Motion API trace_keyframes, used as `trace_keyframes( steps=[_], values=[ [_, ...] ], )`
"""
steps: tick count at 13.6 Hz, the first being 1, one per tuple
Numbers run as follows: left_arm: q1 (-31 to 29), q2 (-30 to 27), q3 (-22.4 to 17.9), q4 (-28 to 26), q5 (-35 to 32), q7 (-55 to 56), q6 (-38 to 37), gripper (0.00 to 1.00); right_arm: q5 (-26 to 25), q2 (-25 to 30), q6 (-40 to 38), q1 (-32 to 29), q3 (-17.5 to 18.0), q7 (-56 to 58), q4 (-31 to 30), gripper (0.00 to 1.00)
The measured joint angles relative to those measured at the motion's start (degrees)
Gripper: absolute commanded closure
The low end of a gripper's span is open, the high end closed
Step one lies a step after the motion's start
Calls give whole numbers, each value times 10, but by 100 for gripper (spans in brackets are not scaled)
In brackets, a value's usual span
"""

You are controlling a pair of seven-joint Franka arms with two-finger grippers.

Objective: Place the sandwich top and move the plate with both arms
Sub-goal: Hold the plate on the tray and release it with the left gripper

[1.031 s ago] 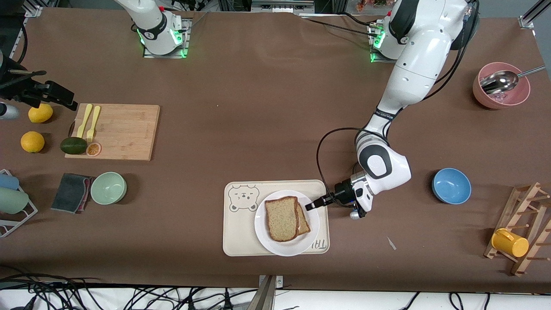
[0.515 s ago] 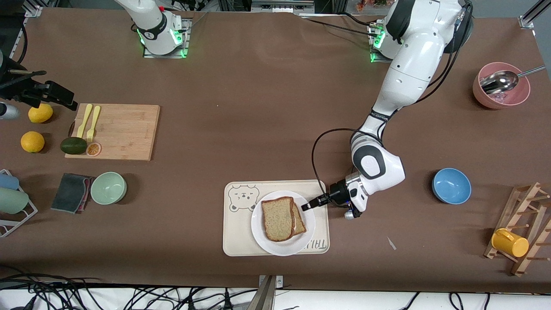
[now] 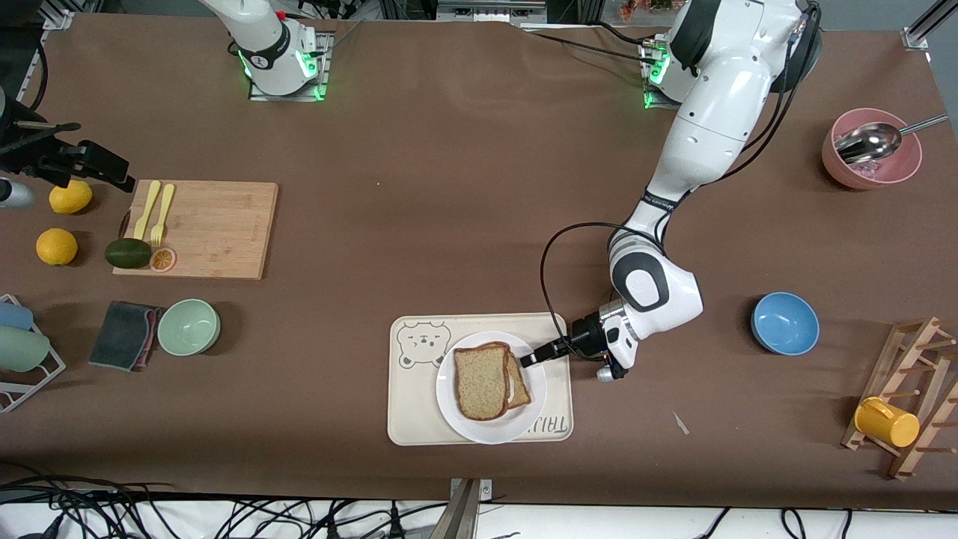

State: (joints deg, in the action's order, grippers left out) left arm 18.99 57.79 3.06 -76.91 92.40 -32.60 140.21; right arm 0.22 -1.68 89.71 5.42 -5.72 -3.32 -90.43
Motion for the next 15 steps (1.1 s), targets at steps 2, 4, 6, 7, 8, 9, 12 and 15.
trace_keyframes(
  steps=[2, 4, 6, 7, 8, 9, 12, 15],
  values=[
    [0, 0, -1, 2, -12, 0, 0, 27, 0, 0, 0, 0, 0, 0, 0, 0],
    [0, 0, -2, 5, -22, 2, 0, 22, 0, 0, 0, 0, 0, 0, 0, 0],
    [-2, 0, -3, 8, -23, 4, 0, 20, 0, 0, 0, 0, 0, 0, 0, 0],
    [-2, 0, -4, 9, -23, 5, 0, 18, 0, 0, 0, 0, 0, 0, 0, 0],
    [-2, 0, -5, 10, -23, 7, 0, 12, 0, 0, 0, 0, 0, 0, 0, 0],
    [-2, -1, -7, 11, -27, 9, 0, 4, 0, 0, 0, 0, 0, 0, 0, 0],
    [-5, -5, -10, 13, -86, 49, 0, 1, 0, 0, 0, 0, 0, 0, 0, 0],
    [-6, -12, -12, 14, -119, 94, 0, 1, 0, 0, 0, 0, 0, 0, 0, 0]
  ],
)
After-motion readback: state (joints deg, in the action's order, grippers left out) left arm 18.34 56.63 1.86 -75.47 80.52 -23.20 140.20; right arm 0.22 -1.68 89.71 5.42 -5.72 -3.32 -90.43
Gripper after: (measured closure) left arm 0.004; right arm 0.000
